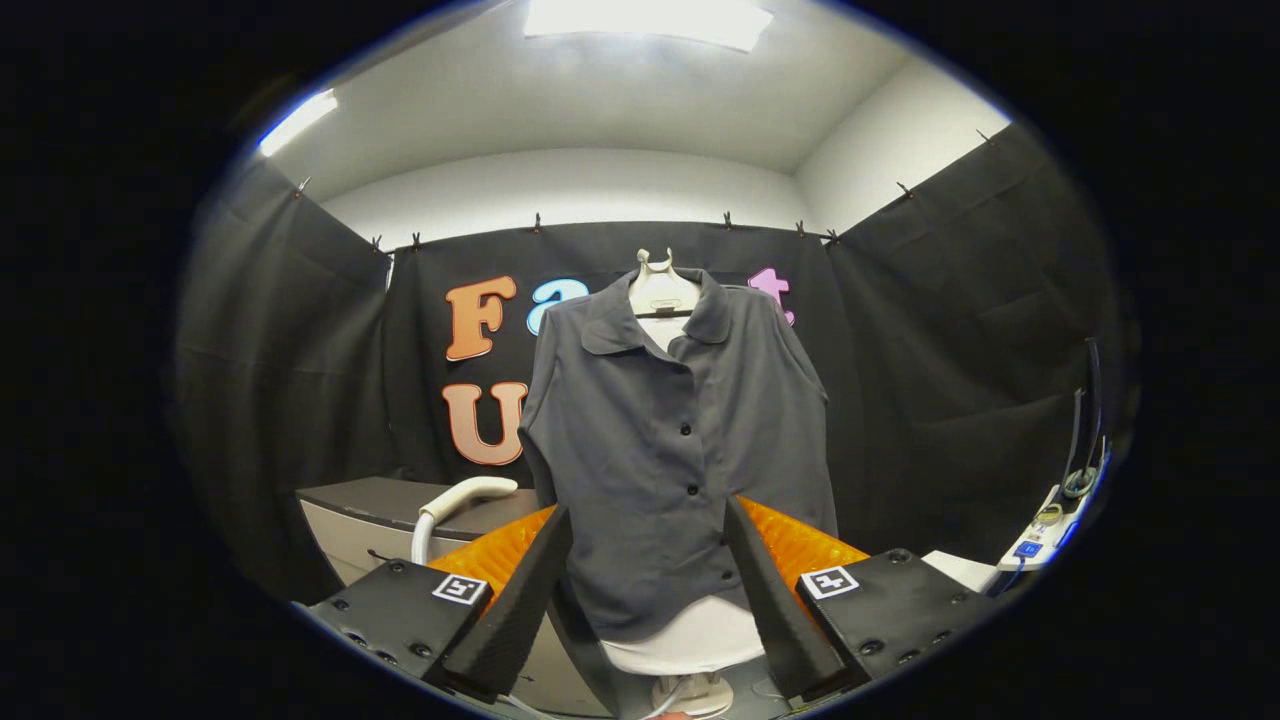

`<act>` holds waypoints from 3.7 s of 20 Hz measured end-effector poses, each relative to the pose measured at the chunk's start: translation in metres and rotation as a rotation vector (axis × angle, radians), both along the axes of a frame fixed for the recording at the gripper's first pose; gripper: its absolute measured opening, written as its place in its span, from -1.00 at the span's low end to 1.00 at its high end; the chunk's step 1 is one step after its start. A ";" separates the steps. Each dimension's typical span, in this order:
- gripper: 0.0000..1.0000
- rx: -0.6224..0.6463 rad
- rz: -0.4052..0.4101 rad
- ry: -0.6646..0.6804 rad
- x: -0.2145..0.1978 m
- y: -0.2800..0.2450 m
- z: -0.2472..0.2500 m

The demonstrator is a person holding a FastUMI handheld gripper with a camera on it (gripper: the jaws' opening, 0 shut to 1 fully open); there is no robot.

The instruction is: Iron the clothes twice with a garment steamer, once on the left side and once on the right side.

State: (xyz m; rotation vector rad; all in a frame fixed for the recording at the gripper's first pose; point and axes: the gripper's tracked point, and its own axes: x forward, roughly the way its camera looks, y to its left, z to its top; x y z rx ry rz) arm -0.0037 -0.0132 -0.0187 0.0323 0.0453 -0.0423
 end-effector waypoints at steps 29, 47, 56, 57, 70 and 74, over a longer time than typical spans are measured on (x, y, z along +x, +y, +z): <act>0.96 0.108 0.428 0.163 0.231 0.306 0.026; 0.99 -0.024 0.229 0.782 0.361 0.353 -0.215; 0.37 -0.008 0.218 0.840 0.368 0.347 -0.239; 0.36 -0.006 0.229 0.846 0.366 0.349 -0.239; -0.10 0.026 0.409 0.508 0.322 0.374 -0.128; -0.10 0.063 0.491 0.408 0.270 0.369 -0.084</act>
